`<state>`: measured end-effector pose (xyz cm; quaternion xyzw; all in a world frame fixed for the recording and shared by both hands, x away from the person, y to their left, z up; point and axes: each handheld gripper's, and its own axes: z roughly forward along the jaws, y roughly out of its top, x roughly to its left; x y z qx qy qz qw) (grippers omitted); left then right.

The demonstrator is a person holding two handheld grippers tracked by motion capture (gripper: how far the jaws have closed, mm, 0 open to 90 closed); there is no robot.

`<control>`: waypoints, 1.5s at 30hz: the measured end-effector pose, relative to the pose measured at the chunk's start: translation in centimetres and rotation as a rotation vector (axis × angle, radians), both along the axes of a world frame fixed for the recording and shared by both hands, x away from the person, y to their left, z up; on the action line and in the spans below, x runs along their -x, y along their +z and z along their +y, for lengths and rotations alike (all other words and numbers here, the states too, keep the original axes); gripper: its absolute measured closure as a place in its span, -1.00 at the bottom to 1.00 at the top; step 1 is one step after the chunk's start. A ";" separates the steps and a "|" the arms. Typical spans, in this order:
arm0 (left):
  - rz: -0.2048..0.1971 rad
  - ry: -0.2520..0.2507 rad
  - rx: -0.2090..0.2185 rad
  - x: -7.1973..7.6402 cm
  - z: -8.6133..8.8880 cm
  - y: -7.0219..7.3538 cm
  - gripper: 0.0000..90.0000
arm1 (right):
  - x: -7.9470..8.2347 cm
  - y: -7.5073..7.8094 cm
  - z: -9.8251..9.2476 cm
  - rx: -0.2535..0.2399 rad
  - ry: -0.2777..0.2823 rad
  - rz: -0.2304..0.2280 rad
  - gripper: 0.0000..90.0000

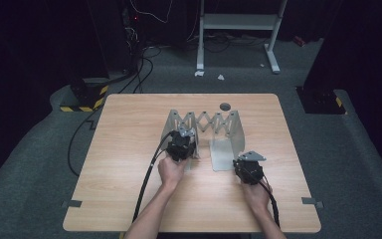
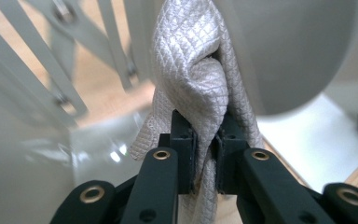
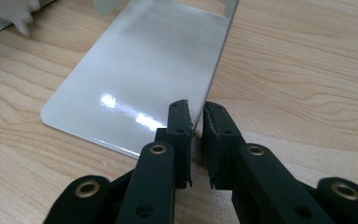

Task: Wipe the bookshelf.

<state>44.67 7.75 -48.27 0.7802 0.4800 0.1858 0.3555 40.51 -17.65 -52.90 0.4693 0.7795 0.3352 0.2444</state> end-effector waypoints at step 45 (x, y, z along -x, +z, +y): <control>-0.084 0.102 0.050 -1.4 1.8 5.5 0.80 | 0.1 0.0 0.2 0.013 0.001 -0.005 0.81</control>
